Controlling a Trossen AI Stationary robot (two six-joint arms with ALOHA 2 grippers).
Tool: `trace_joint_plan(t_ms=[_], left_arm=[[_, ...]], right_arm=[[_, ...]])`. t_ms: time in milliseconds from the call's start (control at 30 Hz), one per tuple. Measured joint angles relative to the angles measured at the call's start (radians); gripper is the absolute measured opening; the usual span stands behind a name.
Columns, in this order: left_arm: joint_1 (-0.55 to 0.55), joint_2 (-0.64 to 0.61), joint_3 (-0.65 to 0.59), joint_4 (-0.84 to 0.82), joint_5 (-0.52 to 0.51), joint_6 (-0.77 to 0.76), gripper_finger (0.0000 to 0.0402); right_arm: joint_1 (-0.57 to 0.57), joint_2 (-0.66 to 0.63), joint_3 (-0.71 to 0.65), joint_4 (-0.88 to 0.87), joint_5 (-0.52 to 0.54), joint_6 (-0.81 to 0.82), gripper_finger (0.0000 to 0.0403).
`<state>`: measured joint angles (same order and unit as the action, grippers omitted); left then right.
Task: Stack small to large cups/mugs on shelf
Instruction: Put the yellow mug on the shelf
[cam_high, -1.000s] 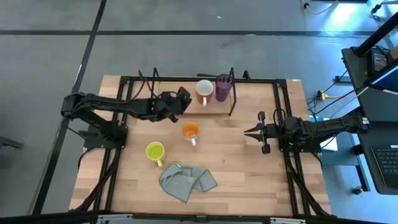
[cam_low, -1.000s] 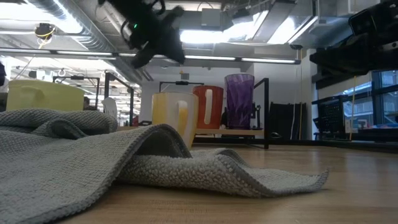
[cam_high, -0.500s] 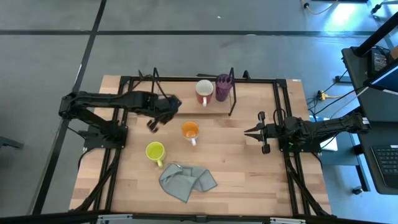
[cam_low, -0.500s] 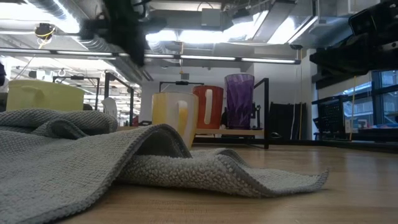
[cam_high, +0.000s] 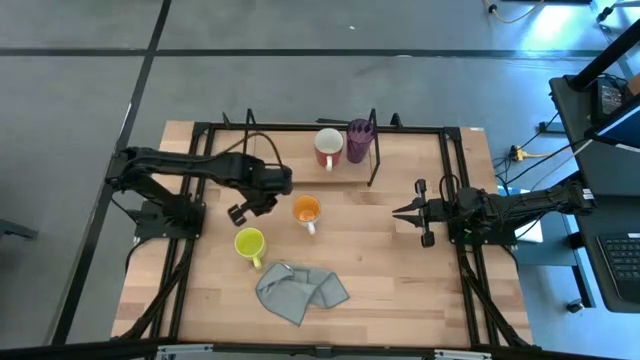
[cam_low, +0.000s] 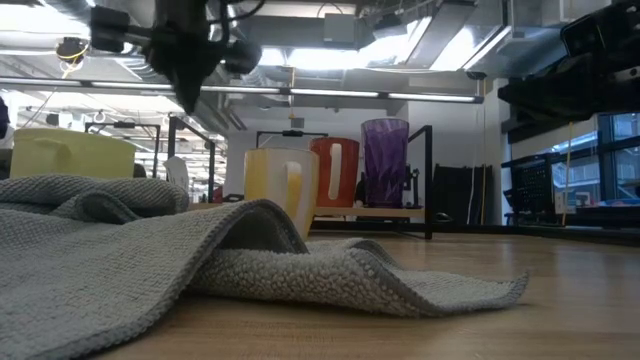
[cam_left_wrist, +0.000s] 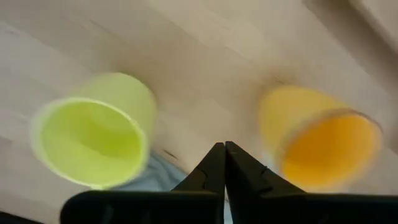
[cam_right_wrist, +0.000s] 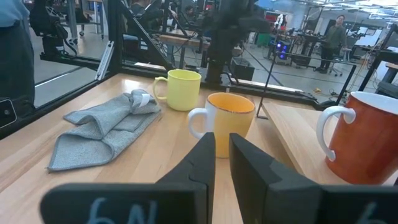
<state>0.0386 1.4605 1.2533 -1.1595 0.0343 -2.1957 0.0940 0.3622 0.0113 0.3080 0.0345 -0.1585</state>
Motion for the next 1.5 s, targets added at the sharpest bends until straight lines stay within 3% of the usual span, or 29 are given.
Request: trace_joint_plan(t_ms=[233, 500, 700, 967, 1200, 1333, 1500], left_arm=[[0.002, 0.048, 0.0, 0.105, 0.012, 0.007, 0.0021], [0.049, 0.053, 0.0, 0.094, -0.052, 0.244, 0.0028], [0.015, 0.061, 0.0, 0.069, -0.012, 0.159, 0.0019], [-0.021, 0.061, 0.0, 0.256, -0.056, 0.095, 0.0013], [-0.039, 0.115, -0.001, 0.302, 0.003, 0.108, 0.0056], [-0.067, 0.113, -0.001, 0.337, -0.066, 0.111, 0.0089], [-0.065, 0.113, -0.001, 0.312, -0.081, 0.119, 0.0119]], right_arm=[[0.0, 0.0, 0.0, 0.0, 0.0, 0.0, 0.0049], [0.0, 0.0, 0.0, 0.0, 0.0, 0.0, 0.0049], [0.0, 0.0, 0.0, 0.0, 0.0, 0.0, 0.0049], [0.0, 0.0, 0.0, 0.0, 0.0, 0.0, 0.0049], [0.0, 0.0, 0.0, 0.0, -0.001, 0.0, 0.0049], [0.0, 0.0, 0.0, -0.003, -0.001, 0.0, 0.0049], [0.0, 0.0, 0.0, -0.004, -0.001, 0.0, 0.0049]])
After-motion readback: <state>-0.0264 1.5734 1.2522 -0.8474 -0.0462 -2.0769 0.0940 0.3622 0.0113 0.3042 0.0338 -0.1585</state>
